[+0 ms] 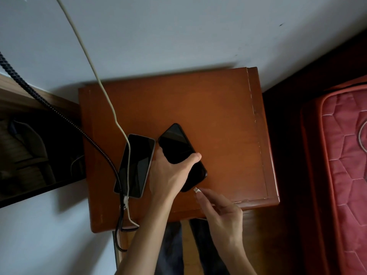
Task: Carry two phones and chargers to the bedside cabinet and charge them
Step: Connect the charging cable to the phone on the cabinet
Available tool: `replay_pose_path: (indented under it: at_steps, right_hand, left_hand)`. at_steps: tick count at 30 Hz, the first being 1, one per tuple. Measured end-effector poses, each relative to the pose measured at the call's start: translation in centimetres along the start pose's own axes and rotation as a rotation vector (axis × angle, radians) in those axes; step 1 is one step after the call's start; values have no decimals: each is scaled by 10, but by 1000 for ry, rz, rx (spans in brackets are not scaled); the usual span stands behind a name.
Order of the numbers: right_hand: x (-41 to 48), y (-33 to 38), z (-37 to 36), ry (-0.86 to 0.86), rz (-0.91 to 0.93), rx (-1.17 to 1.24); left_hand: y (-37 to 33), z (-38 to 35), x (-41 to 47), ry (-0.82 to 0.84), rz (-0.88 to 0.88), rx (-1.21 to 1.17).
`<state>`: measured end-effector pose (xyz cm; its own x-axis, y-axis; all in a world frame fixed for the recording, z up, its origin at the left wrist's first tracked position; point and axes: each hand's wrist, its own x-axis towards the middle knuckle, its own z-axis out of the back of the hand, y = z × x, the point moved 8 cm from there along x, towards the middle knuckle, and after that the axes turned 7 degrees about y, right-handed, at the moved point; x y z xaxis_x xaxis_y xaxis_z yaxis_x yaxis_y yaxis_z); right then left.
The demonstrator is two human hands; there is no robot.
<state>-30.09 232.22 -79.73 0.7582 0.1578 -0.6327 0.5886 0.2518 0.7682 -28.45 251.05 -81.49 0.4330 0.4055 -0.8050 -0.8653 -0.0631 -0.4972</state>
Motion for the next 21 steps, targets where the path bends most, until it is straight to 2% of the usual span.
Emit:
replay_pose_path:
  at_steps: [9, 21]
  right_hand:
    - [-5, 13, -5, -60, 128, -36]
    - [-4, 17, -5, -83, 175, -12]
  left_hand:
    - [0, -1, -4, -12, 47, -56]
    - [-4, 0, -6, 11, 31, -50]
